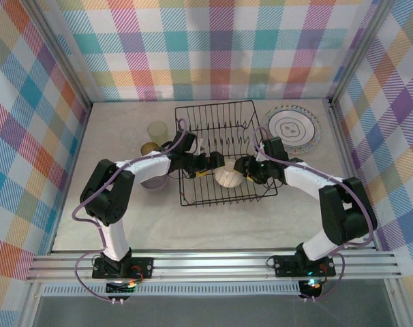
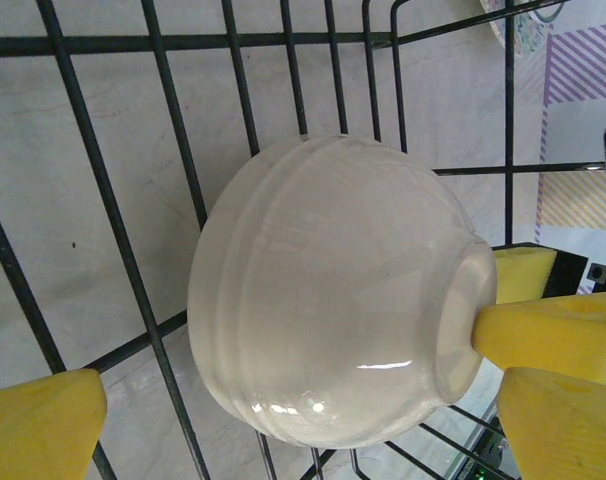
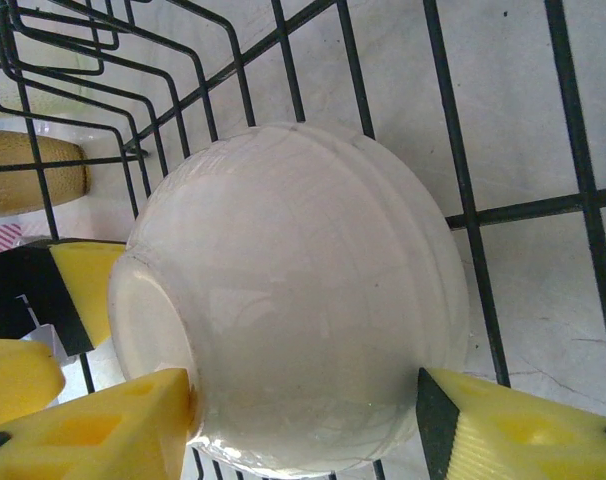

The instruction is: Unload the mixed dishes from the dish rack

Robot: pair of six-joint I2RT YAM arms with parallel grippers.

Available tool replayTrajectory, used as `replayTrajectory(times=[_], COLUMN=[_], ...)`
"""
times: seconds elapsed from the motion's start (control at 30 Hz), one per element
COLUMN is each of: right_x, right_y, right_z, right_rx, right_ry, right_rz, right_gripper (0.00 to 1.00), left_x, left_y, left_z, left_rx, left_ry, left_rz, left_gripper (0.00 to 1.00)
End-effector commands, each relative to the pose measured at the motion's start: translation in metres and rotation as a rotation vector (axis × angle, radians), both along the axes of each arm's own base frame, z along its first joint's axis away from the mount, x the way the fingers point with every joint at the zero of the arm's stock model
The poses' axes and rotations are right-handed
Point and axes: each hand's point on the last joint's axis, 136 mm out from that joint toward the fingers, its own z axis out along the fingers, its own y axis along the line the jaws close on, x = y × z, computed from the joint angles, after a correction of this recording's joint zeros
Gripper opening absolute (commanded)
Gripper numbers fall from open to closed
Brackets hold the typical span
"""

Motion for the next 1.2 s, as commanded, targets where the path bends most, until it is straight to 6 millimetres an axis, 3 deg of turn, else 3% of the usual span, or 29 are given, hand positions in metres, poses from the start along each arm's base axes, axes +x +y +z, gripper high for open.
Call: replayTrajectory(times=[0.0,0.13,0.33,0.83,1.03,1.17], right_x=[-0.013,-0.014,-0.014,-0.017,-0.016,-0.019], right_y=[-0.016,-0.015,-0.017,-0.022,-0.030,-0.030], right_z=[-0.020,-0.021,-0.022,-0.027,-0.021,-0.019], right_rx=[-0.035,-0.028,-0.015,0.031,-0.031,-0.022], right_ry=[0.092,0.094,0.097,0.108,0.091,0.106], right_rz=[-0.041,-0.039,-0.045,-0.069,-0.071,-0.080], right_gripper=[0.60,0.59,0.57,0.50,0.71,0.76], left_x=[-0.001,0.000,-0.001,-0.011,-0.011,-0.010], left_y=[0.000,0.003,-0.009,-0.012,-0.015,-0.016], left_z=[-0.002,-0.002,-0.007,-0.003,-0.006,-0.007], left_rx=[-0.031,-0.047,-0.110,-0.084,-0.088,-0.093], left_ry=[0.020,0.007,0.119,0.091,0.099,0.101], left_rz=[0.014,0.048,0.021,-0.033,-0.039,-0.035], left_gripper=[1.00,1.00,1.00,1.00,0.98,0.98])
